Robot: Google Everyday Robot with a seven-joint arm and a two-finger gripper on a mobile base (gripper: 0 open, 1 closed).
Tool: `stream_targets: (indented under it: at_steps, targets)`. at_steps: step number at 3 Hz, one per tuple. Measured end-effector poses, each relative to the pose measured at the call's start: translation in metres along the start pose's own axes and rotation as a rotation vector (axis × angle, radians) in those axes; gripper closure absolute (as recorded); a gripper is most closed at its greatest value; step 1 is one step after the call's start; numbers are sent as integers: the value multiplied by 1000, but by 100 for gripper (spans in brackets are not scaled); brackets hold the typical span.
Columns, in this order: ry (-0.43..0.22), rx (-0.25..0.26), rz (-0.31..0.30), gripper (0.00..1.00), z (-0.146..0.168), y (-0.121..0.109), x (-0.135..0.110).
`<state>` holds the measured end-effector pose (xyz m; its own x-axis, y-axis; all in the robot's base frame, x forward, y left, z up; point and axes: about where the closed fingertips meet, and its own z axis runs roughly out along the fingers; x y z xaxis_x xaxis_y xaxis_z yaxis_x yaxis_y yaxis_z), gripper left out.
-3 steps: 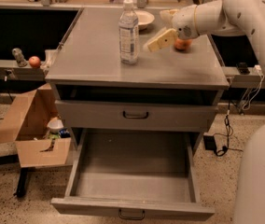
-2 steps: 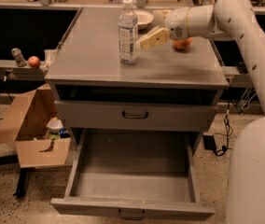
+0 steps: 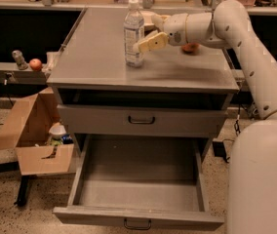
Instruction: Place blue plastic bottle into middle drawer
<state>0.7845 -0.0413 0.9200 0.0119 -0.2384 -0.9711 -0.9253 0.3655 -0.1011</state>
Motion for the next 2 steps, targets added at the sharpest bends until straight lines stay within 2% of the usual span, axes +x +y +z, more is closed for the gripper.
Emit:
stream_targets:
  at_steps: [1, 2]
  targets:
    - [-8, -15, 8, 0, 10, 2, 1]
    - [-10, -30, 14, 18, 19, 5, 2]
